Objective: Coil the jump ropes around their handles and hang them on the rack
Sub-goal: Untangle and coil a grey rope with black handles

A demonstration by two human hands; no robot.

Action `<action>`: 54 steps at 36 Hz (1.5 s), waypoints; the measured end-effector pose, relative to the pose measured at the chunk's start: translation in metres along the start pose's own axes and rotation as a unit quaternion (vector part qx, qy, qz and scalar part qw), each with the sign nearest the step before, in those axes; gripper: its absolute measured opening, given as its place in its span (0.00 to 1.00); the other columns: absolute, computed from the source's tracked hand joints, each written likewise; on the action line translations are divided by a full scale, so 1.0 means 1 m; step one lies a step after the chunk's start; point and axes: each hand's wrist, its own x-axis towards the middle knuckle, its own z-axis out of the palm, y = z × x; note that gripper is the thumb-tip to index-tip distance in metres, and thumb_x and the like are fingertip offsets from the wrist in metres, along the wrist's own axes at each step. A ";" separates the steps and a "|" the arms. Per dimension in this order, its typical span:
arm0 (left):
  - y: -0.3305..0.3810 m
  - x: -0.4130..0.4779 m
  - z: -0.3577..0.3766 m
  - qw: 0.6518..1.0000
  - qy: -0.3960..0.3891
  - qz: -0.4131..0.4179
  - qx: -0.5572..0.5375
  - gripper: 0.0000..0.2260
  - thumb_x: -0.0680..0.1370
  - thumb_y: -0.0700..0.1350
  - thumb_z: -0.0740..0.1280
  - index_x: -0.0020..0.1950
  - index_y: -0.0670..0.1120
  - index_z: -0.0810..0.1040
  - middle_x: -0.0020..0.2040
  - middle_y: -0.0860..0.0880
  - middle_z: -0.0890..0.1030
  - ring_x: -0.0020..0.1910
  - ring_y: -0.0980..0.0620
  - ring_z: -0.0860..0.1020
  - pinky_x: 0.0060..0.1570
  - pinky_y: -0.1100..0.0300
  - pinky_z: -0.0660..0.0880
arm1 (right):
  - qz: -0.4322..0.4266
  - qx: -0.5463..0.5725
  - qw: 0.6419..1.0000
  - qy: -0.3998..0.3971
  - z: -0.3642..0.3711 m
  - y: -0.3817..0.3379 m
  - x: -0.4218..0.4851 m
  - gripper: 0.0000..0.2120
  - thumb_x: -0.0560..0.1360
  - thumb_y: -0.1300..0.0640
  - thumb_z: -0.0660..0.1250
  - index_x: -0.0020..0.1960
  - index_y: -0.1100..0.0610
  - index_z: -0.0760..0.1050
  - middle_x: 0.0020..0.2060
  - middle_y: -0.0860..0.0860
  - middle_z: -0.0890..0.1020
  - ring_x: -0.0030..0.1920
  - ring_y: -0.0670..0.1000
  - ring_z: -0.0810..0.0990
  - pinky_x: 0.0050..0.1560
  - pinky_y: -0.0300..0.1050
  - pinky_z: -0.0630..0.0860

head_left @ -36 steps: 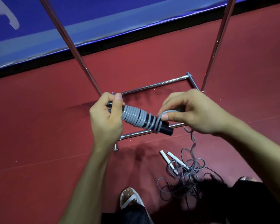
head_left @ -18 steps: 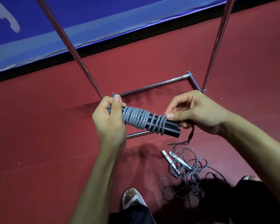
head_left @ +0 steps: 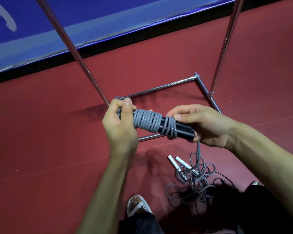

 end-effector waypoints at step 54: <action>0.002 -0.020 0.005 0.970 -0.140 -0.127 -0.154 0.08 0.73 0.39 0.65 0.36 0.51 0.76 0.35 0.52 0.74 0.34 0.54 0.75 0.32 0.51 0.78 | -0.087 -0.125 0.979 0.136 0.010 -0.009 -0.002 0.15 0.59 0.50 0.75 0.41 0.56 0.77 0.31 0.57 0.79 0.28 0.52 0.75 0.28 0.40 0.71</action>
